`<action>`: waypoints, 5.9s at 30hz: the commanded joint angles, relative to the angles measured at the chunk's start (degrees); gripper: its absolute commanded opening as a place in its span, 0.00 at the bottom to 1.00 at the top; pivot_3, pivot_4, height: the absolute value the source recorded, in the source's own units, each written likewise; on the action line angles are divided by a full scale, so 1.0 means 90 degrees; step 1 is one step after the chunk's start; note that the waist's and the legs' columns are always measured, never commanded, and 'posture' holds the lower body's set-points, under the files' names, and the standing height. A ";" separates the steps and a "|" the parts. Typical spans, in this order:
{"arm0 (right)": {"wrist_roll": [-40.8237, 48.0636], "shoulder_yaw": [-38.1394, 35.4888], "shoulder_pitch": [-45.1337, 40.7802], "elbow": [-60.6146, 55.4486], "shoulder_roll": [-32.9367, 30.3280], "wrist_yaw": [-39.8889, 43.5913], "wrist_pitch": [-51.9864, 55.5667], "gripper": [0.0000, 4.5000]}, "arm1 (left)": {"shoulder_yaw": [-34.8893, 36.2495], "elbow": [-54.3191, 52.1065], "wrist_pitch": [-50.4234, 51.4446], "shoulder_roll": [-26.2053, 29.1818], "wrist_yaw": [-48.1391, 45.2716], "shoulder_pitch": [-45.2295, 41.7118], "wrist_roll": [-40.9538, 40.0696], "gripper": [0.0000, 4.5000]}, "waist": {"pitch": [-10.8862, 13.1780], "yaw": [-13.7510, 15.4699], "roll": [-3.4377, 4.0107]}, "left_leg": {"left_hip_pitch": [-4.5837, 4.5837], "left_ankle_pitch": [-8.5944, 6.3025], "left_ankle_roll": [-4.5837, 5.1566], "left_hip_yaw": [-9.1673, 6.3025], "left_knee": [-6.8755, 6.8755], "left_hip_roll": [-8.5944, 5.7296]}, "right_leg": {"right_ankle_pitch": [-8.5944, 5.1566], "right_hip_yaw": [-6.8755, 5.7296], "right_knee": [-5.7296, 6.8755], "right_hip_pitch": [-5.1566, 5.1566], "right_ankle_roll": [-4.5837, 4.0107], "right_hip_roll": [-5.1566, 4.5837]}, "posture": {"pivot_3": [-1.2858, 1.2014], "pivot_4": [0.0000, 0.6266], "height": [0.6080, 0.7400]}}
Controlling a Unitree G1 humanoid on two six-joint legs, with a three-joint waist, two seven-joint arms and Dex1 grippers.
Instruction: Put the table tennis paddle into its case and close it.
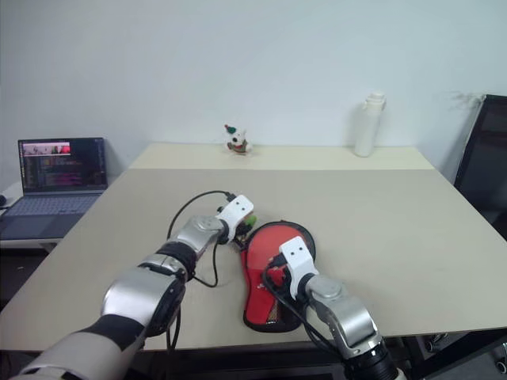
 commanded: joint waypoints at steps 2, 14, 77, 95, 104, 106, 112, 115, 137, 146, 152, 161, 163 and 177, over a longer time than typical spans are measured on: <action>-0.0052 0.0269 0.0340 0.0215 0.0054 0.0014 0.0322 1.00 | 0.0068 -0.0069 -0.0334 -0.0181 0.0435 -0.0248 0.0060 0.01 | 0.0000 0.0013 0.0000 | 0.0000 0.0000 0.0000 -0.0002 -0.0002 0.0000 | -0.0001 -0.0004 -0.0001 0.0000 0.0000 0.0000 | 0.52 0.24 1.00; -0.0130 0.0329 0.0821 -0.0138 0.0140 -0.0045 0.0564 1.00 | -0.0547 -0.0007 -0.0942 -0.0634 0.1290 -0.0602 0.0883 0.01 | -0.0001 0.0018 -0.0002 | -0.0010 -0.0004 -0.0007 -0.0002 -0.0011 0.0002 | 0.0000 -0.0015 -0.0029 0.0003 0.0002 0.0000 | 0.52 0.24 1.00; 0.0301 -0.0158 0.0851 -0.0832 0.0135 0.0263 0.0965 1.00 | -0.0744 -0.0110 -0.2921 -0.1608 0.0565 -0.1292 0.1040 0.99 | -0.0007 -0.0010 0.0011 | -0.0088 -0.0011 -0.0010 0.0002 -0.0006 0.0004 | 0.0004 -0.0028 -0.0058 -0.0045 0.0008 0.0009 | 0.52 0.24 1.00; 0.3735 -0.3088 0.0082 -0.3315 -0.0464 0.1141 0.3338 1.00 | 0.0848 -0.1377 -0.2572 0.0384 -0.3444 0.0692 -0.1448 0.99 | 0.0011 0.0034 0.0019 | -0.0110 -0.0011 -0.0010 -0.0016 0.0002 -0.0004 | 0.0016 -0.0032 -0.0062 -0.0054 -0.0009 -0.0006 | 0.52 0.24 1.00; 0.3922 -0.3860 -0.0854 -0.2175 -0.1320 0.1112 0.2929 1.00 | 0.0611 -0.1997 -0.2213 0.0246 -0.3994 0.1132 -0.1603 0.99 | 0.0013 0.0011 0.0022 | -0.0104 -0.0011 -0.0010 -0.0008 -0.0001 0.0002 | 0.0023 -0.0023 -0.0058 -0.0057 -0.0019 0.0005 | 0.52 0.24 1.00; 0.3700 -0.3747 -0.1044 -0.1776 -0.1640 0.1161 0.2607 1.00 | 0.0497 -0.1888 -0.2164 0.0210 -0.3856 0.1105 -0.1477 0.99 | 0.0013 0.0010 0.0022 | -0.0105 -0.0012 -0.0010 -0.0008 0.0000 0.0000 | 0.0023 -0.0022 -0.0059 -0.0056 -0.0017 0.0004 | 0.52 0.24 1.00; 0.2106 -0.3006 -0.2107 0.0898 -0.1582 0.0404 0.0854 1.00 | -0.0022 -0.1627 -0.2247 0.0099 -0.3584 0.1357 -0.1038 0.99 | 0.0013 -0.0013 0.0023 | -0.0094 -0.0011 -0.0008 0.0014 0.0000 -0.0001 | 0.0019 -0.0007 -0.0051 -0.0056 -0.0009 0.0006 | 0.52 0.24 1.00; 0.1665 -0.2742 -0.2535 0.2131 -0.1385 0.0447 0.0066 1.00 | -0.0052 -0.1637 -0.2206 0.0063 -0.3564 0.1415 -0.1065 0.99 | 0.0012 -0.0029 0.0029 | -0.0095 -0.0012 -0.0008 0.0017 -0.0007 0.0001 | 0.0025 -0.0005 -0.0054 -0.0059 -0.0020 0.0013 | 0.52 0.24 1.00; -0.0115 -0.2690 -0.4784 0.9052 -0.0284 -0.0163 -0.3902 0.79 | -0.0197 -0.2509 -0.1904 0.0316 -0.3584 0.1982 -0.1181 1.00 | 0.0011 -0.0041 0.0039 | -0.0082 -0.0011 -0.0008 0.0012 -0.0008 0.0008 | 0.0031 0.0006 -0.0041 -0.0057 -0.0024 0.0005 | 0.52 0.24 1.00; -0.0190 -0.2717 -0.4862 0.9049 -0.0125 -0.0119 -0.3878 0.14 | -0.0478 -0.2072 -0.2107 0.0038 -0.3490 0.1731 -0.0994 1.00 | 0.0004 -0.0026 0.0044 | -0.0081 -0.0011 -0.0008 0.0012 -0.0006 0.0006 | 0.0031 0.0006 -0.0041 -0.0053 -0.0024 0.0004 | 0.52 0.24 1.00; -0.0280 -0.2718 -0.4934 0.8858 -0.0322 -0.0150 -0.3934 0.00 | -0.0624 -0.1645 -0.2170 -0.0078 -0.3569 0.1647 -0.0857 1.00 | -0.0002 -0.0023 0.0046 | -0.0078 -0.0011 -0.0008 0.0013 -0.0003 0.0003 | 0.0031 0.0005 -0.0043 -0.0048 -0.0023 0.0003 | 0.52 0.24 1.00; -0.0219 -0.2597 -0.3960 0.6675 -0.1191 0.0436 -0.2771 0.00 | -0.0671 -0.1315 -0.2219 -0.0085 -0.3494 0.1654 -0.0781 1.00 | -0.0007 0.0013 0.0050 | -0.0087 -0.0011 -0.0008 0.0010 -0.0004 0.0000 | 0.0031 -0.0001 -0.0051 -0.0047 -0.0022 0.0002 | 0.52 0.24 1.00; -0.0232 -0.2485 -0.3502 0.5704 -0.1339 0.0552 -0.2258 0.00 | -0.0675 -0.1287 -0.2217 -0.0104 -0.3480 0.1650 -0.0777 1.00 | -0.0010 0.0011 0.0057 | -0.0092 -0.0012 -0.0008 0.0009 -0.0004 0.0000 | 0.0031 0.0000 -0.0055 -0.0046 -0.0022 0.0002 | 0.52 0.24 1.00; 0.1844 -0.2721 0.0656 -0.2466 -0.3029 0.1771 0.2952 0.00 | -0.0721 -0.1043 -0.2264 -0.0285 -0.3316 0.1557 -0.0684 1.00 | -0.0067 0.0063 0.0128 | -0.0074 -0.0012 -0.0007 -0.0002 -0.0001 -0.0001 | 0.0008 -0.0008 -0.0056 -0.0030 0.0013 0.0008 | 0.52 0.24 1.00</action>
